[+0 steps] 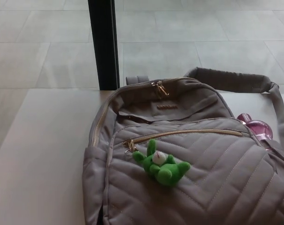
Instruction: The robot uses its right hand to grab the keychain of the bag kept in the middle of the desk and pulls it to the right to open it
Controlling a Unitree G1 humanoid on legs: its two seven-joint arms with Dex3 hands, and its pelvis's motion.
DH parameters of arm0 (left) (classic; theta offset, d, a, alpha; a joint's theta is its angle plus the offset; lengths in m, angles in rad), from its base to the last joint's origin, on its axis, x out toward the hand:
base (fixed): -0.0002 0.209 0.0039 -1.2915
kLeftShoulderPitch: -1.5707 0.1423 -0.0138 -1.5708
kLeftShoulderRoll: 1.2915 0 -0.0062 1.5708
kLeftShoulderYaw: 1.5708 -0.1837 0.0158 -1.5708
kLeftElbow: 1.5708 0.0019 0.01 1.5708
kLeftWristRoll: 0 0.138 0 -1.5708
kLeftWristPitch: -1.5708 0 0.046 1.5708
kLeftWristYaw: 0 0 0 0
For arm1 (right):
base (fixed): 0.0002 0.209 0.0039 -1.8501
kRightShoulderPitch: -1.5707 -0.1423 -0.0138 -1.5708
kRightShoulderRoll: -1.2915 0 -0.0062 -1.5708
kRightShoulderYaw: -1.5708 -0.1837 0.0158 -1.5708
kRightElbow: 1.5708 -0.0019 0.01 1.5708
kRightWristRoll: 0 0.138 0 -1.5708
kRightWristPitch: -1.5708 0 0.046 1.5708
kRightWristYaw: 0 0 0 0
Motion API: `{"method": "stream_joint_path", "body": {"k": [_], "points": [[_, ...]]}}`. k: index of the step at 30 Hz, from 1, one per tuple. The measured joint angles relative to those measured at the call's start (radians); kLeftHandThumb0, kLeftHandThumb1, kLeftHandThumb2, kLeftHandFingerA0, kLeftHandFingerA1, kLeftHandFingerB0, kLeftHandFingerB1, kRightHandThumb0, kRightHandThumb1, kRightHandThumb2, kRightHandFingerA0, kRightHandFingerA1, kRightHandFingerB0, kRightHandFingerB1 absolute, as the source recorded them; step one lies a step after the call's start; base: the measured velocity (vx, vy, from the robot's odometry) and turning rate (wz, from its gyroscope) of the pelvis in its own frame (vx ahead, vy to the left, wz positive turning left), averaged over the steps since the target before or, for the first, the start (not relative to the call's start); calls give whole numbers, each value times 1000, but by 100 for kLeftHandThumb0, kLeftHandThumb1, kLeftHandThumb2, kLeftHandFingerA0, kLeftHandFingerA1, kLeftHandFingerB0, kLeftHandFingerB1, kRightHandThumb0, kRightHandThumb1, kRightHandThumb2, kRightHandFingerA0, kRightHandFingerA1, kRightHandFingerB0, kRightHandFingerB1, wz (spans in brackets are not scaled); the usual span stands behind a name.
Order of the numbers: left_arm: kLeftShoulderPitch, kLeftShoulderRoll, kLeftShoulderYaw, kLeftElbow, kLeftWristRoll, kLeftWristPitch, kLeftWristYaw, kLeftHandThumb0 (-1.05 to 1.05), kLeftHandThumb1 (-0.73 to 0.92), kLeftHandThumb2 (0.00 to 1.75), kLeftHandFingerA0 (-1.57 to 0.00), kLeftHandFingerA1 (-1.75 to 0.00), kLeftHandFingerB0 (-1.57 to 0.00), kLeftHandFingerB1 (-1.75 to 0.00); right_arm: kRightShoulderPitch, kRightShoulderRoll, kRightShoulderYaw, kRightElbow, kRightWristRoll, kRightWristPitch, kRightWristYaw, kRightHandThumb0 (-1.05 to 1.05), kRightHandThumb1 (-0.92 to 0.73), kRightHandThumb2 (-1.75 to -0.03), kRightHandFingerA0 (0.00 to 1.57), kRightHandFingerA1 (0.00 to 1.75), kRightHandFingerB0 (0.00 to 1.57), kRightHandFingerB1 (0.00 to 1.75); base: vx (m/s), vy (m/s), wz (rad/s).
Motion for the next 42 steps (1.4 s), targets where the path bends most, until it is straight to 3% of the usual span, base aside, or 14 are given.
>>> {"method": "stream_joint_path", "body": {"k": [3, 9, 10, 11, 16, 17, 18, 19, 23, 25, 26, 29, 34, 42], "points": [[-7, 0, 7, 10, -4, -9, -18, -59, 58, 92, -48, -62, -34, -51, -22, -3, -71, -18, 33, -4, -5, -69, -67, -61, 75, 118, 29, 39, 0, 0, 0], [-11, -3, 14, 10, -6, -12, -30, -58, 72, 62, -55, -54, -40, -37, -93, -7, -217, -186, 113, 38, -3, -70, -52, -86, 81, 93, 12, 51, 0, 0, 0], [-11, -3, 14, 8, -6, -11, -30, -57, 72, 62, -56, -55, -40, -38, -109, -7, -229, -222, 119, 51, -3, -73, -67, -60, 49, 85, 12, 43, 0, 0, 0], [-11, -4, 14, 7, -6, -11, -30, -55, 71, 61, -54, -55, -39, -38, -124, -8, -235, -259, 123, 61, -3, -70, -64, -60, 74, 127, 13, 40, 0, 0, 0], [-14, -7, 15, 11, -6, -11, -31, -58, 57, 93, -48, -64, -33, -52, -210, -8, -251, -438, 142, 107, -5, -78, -49, -87, 105, 127, 15, 46, 0, 0, 0], [-15, -8, 15, 11, -6, -11, -31, -57, 58, 94, -48, -64, -33, -52, -232, -8, -254, -477, 147, 116, -5, -75, -48, -85, 73, 88, 17, 45, 0, 0, 0], [-15, -8, 15, 11, -6, -11, -31, -54, 72, 62, -54, -55, -39, -39, -249, -8, -256, -507, 151, 123, -5, -71, -60, -59, 87, 78, 29, 31, 0, 0, 0], [-16, -8, 15, 11, -6, -11, -31, -58, 57, 93, -50, -63, -35, -53, -269, -8, -257, -547, 154, 130, -6, -67, -59, -59, 77, 55, 28, 30, 0, 0, 0], [-20, -9, 14, 12, -6, -11, -31, -57, 71, 62, -56, -52, -41, -38, -341, -7, -251, -687, 156, 163, -13, -65, -59, -59, 69, 105, 27, 30, 0, 0, 0], [-22, -10, 14, 12, -6, -11, -31, -59, 56, 93, -49, -63, -32, -51, -373, -7, -242, -744, 156, 180, -15, -65, -50, -83, 51, 65, 20, 44, 0, 0, 0], [-24, -10, 14, 12, -6, -11, -31, -57, 70, 61, -54, -53, -41, -38, -393, -7, -236, -779, 157, 191, -16, -65, -49, -84, 39, 60, 16, 43, 0, 0, 0], [-25, -10, 14, 13, -6, -11, -31, -57, 57, 93, -49, -64, -33, -52, -453, -5, -202, -882, 156, 222, -17, -70, -48, -85, 34, 58, 20, 43, 0, 0, 0], [-24, -11, 15, 11, -6, -11, -32, -55, 70, 61, -55, -56, -41, -39, -546, -1, -116, -1029, 155, 268, -14, -71, -58, -58, 47, 49, 31, 31, 0, 0, 0], [-25, -11, 15, 12, -6, -11, -34, -60, 57, 92, -47, -62, -32, -51, -655, 30, 135, -1301, 135, 349, 6, -72, -60, -59, 53, 46, 33, 31, 0, 0, 0]]}}
